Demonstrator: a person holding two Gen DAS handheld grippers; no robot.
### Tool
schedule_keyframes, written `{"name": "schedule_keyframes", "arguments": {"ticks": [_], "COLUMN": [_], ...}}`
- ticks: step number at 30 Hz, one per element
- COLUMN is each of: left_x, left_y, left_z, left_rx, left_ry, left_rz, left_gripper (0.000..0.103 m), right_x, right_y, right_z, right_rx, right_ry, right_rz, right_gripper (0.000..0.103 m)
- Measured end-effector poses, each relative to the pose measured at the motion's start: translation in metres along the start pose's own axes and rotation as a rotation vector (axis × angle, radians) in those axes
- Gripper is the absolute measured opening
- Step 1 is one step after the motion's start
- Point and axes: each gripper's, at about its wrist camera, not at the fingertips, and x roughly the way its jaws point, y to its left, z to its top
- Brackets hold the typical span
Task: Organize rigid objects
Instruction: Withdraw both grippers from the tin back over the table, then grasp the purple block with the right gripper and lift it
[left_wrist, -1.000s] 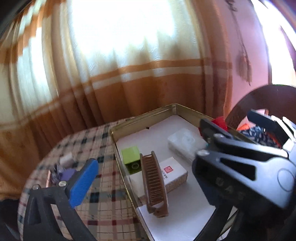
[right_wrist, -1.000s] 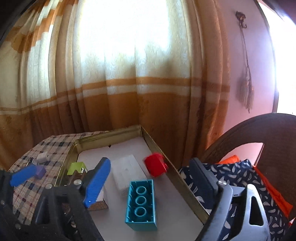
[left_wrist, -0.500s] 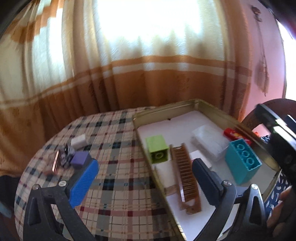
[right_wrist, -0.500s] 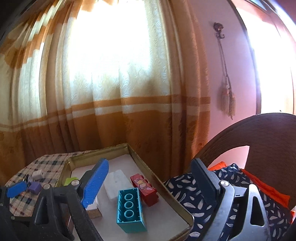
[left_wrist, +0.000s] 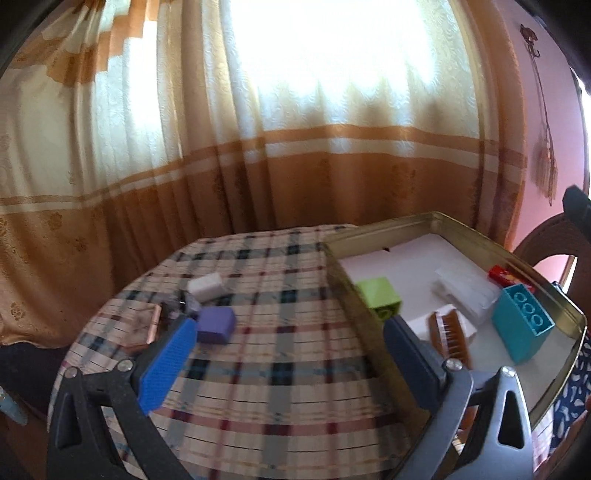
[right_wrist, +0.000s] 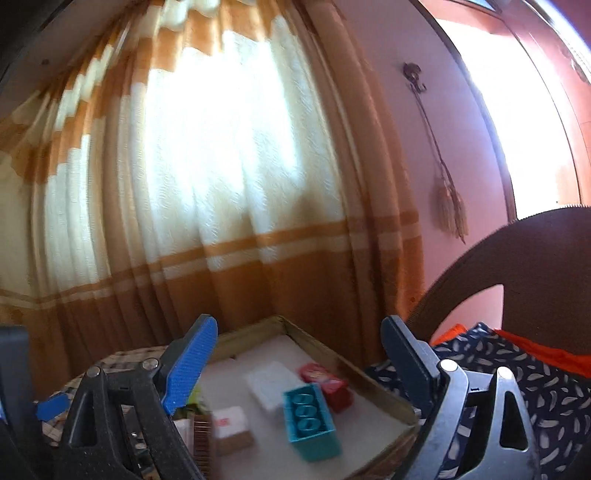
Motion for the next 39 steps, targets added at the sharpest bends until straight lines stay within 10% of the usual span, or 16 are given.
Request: {"name": "schedule_keyframes", "arguments": {"ticks": [24,39], "left_x": [0.013,0.024], "left_y": [0.085,0.172], "left_z": [-0.009,-0.012], "left_rx": [-0.225,-0.316], "left_ry": [0.039,0.031], "left_rz": [0.077,0.261], "left_gripper": [0.102,0.102], "right_x": [-0.011,-0.006], "right_y": [0.082,0.143], "right_z": [-0.024,-0.034], "right_rx": [-0.103,-0.151], "right_ry": [0.078,0.097], "right_rz": [0.169,0.321], "right_gripper": [0.092,0.092]}}
